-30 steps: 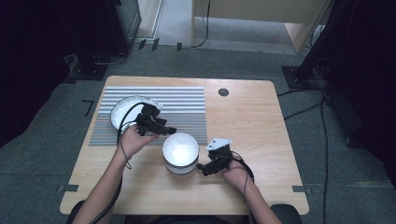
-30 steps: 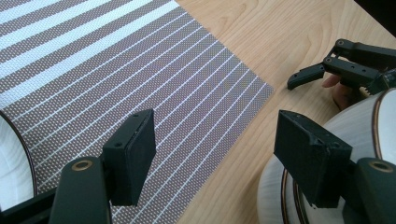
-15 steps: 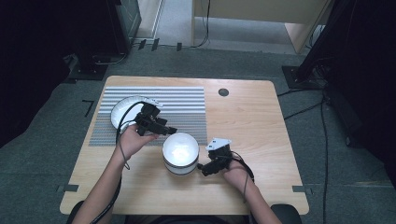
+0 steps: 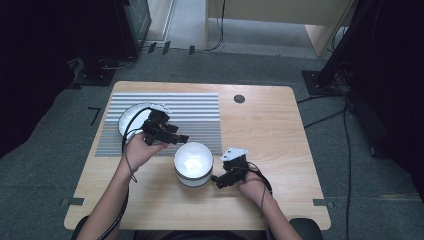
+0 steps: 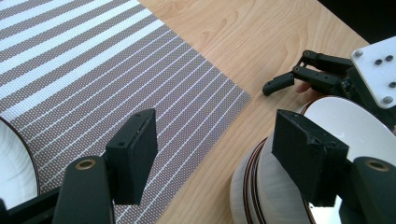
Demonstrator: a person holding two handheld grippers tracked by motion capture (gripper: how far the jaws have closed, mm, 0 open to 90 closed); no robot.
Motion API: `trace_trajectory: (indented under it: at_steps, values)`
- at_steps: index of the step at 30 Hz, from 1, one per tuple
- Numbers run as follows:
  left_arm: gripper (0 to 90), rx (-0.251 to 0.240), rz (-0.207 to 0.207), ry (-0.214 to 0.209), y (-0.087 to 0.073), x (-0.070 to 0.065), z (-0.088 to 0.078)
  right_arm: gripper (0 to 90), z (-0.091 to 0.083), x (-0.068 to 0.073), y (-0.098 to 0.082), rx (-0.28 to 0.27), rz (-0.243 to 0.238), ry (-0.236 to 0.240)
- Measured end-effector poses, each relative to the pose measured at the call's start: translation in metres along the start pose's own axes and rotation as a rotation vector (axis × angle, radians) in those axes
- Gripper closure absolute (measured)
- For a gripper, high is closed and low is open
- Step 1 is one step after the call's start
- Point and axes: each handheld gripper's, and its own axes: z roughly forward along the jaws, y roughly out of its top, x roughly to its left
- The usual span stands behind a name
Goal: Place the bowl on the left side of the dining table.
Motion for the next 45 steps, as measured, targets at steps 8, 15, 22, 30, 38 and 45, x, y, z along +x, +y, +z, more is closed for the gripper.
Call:
trace_trajectory:
  at_steps: [8, 15, 22, 30, 38, 45]
  values:
    - [30.3, 0.006, -0.007, 0.001, -0.001, 0.001, 0.000, 0.0, 0.000, 0.000, 0.000, 0.000, -0.001, 0.002]
    - [30.1, 0.004, -0.004, -0.003, 0.000, 0.000, -0.004, 0.0, 0.000, 0.000, 0.000, 0.000, -0.001, 0.002]
    - [30.2, 0.008, 0.009, -0.008, 0.002, -0.006, -0.010, 0.0, 0.000, 0.000, 0.000, -0.001, -0.001, 0.002]
    - [30.6, 0.020, 0.011, -0.020, 0.002, -0.009, -0.010, 0.0, 0.000, 0.000, 0.000, -0.001, -0.001, 0.002]
    - [35.6, 0.036, 0.025, -0.034, 0.001, -0.014, -0.009, 0.0, 0.000, 0.000, 0.000, -0.002, -0.001, 0.002]
    - [37.9, 0.045, 0.047, -0.049, 0.001, -0.019, -0.005, 0.0, 0.000, 0.000, 0.000, -0.001, 0.000, 0.002]
